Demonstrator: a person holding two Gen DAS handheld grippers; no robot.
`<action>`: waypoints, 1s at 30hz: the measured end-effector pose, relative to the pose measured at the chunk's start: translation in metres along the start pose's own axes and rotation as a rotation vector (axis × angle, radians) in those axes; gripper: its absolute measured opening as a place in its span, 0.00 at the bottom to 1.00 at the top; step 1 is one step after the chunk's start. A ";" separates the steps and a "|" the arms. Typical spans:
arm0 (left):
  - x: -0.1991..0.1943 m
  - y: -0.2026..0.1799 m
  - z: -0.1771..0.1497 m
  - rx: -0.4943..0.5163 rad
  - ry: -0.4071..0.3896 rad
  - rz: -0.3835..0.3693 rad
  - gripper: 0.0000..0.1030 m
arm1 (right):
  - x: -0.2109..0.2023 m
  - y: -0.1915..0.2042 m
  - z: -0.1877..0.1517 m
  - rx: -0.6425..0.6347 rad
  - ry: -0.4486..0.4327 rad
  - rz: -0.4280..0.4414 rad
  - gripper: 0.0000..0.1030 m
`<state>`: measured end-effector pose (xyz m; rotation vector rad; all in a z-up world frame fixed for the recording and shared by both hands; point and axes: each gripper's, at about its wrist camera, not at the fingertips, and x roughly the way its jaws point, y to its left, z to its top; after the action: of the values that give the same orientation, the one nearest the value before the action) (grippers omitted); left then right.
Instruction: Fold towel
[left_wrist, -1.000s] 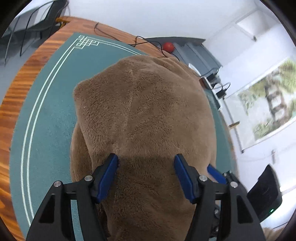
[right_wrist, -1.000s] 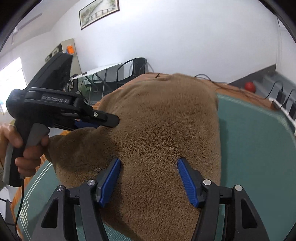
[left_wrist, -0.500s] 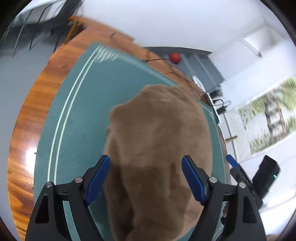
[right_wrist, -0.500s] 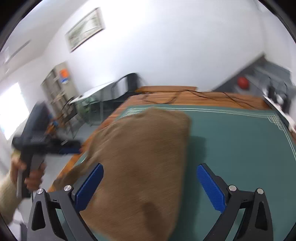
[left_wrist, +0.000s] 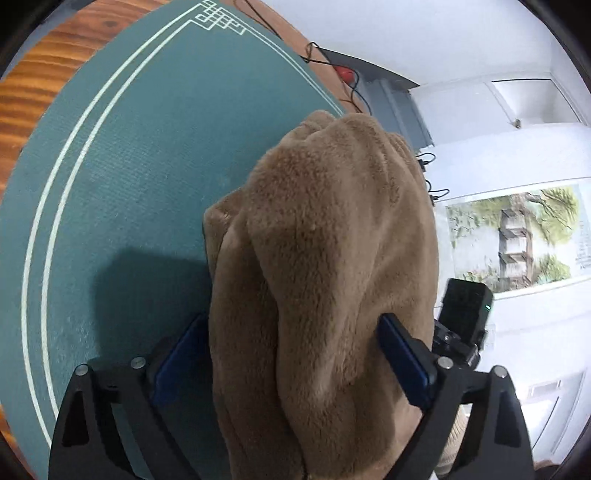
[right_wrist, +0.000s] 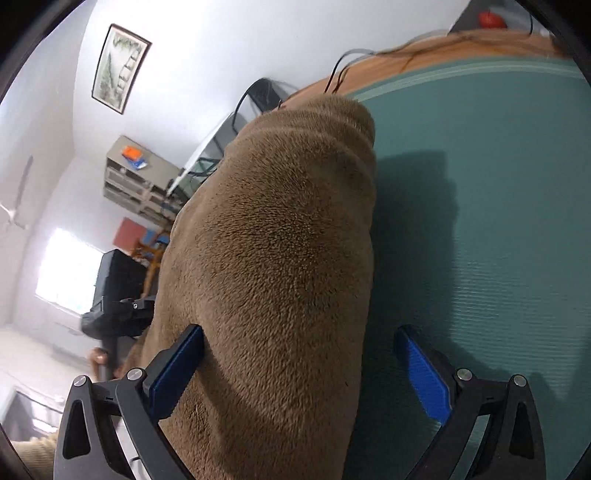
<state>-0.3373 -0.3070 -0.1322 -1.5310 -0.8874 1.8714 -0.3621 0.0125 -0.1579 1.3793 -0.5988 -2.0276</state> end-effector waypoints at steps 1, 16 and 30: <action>0.001 0.000 0.000 0.006 0.002 -0.012 0.99 | 0.005 -0.004 0.001 0.015 0.017 0.024 1.00; 0.016 -0.040 -0.009 0.086 0.037 0.021 0.59 | 0.017 0.010 0.004 0.027 -0.019 0.028 0.61; 0.098 -0.227 -0.073 0.262 0.082 -0.073 0.56 | -0.177 -0.044 -0.025 0.008 -0.248 -0.012 0.55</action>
<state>-0.2817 -0.0795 -0.0249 -1.3851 -0.6250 1.7800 -0.3004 0.1668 -0.0790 1.1455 -0.7064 -2.2266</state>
